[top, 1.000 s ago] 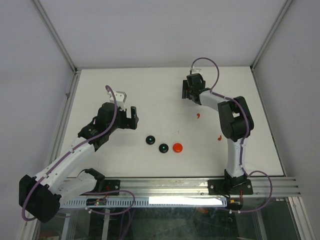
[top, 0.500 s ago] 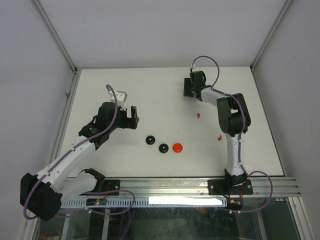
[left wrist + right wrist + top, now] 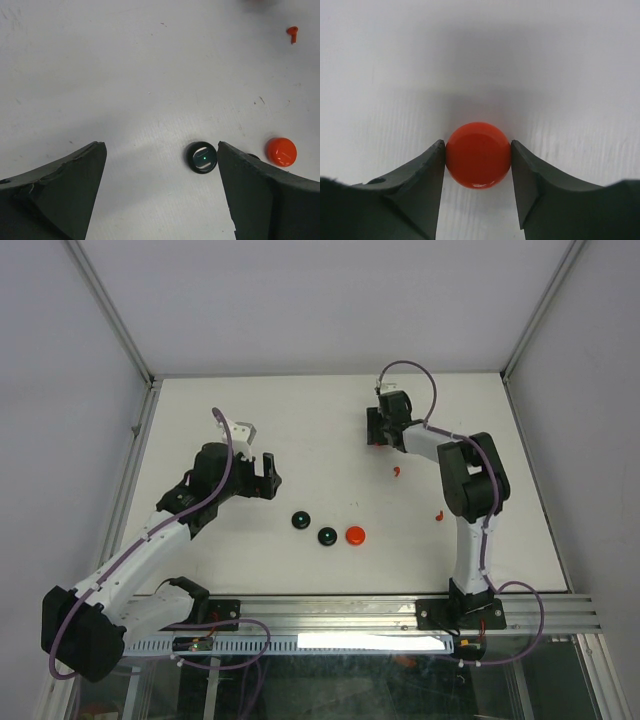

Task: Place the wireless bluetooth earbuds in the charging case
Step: Pick up the charging case at the center of the board.

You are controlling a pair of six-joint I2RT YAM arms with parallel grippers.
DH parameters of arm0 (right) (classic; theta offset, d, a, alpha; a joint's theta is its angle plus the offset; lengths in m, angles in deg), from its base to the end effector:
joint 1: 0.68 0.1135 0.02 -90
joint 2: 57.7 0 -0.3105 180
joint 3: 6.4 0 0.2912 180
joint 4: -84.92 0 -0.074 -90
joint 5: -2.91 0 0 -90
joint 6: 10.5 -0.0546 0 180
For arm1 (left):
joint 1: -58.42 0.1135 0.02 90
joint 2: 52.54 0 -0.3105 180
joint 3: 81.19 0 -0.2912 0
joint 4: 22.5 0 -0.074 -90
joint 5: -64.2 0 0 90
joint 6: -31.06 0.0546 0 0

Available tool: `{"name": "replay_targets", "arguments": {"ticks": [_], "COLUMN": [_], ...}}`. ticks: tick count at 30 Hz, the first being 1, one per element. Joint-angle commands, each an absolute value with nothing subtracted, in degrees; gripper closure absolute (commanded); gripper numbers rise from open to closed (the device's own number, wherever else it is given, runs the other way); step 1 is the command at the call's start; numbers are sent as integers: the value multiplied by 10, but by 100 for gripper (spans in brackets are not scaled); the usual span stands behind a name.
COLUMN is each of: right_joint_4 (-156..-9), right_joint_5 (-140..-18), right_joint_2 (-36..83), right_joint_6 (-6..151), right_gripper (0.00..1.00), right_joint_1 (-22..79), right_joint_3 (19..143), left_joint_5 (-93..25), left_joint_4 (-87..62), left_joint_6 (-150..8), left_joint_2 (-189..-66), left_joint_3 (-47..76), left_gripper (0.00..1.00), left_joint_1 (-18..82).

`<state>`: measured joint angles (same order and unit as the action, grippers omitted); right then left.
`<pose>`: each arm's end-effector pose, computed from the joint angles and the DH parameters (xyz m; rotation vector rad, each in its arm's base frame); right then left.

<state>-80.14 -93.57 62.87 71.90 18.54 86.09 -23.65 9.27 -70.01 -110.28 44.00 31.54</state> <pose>0.5012 0.1682 0.1563 -0.1779 2.3112 0.1060 0.2246 -0.1116 0.2880 0.2806 2.1777 -0.3351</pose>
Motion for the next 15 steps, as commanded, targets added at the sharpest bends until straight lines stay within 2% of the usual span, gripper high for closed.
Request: {"name": "replay_targets", "arguments": {"ticks": [1, 15], "right_joint_4": [-815, -851], "right_joint_5": [-906, -863], "right_joint_2": [530, 271], "right_joint_6": [754, 841], "right_gripper": [54, 54], "right_joint_1": [222, 359], "right_joint_3": [803, 629], "left_joint_5": [-282, -406], "left_joint_4": [56, 15], "left_joint_6": [-701, -725], "left_joint_2": [-1090, -1056], "left_joint_3": [439, 448], "left_gripper": [6, 12], "left_joint_1": [326, 339]}}
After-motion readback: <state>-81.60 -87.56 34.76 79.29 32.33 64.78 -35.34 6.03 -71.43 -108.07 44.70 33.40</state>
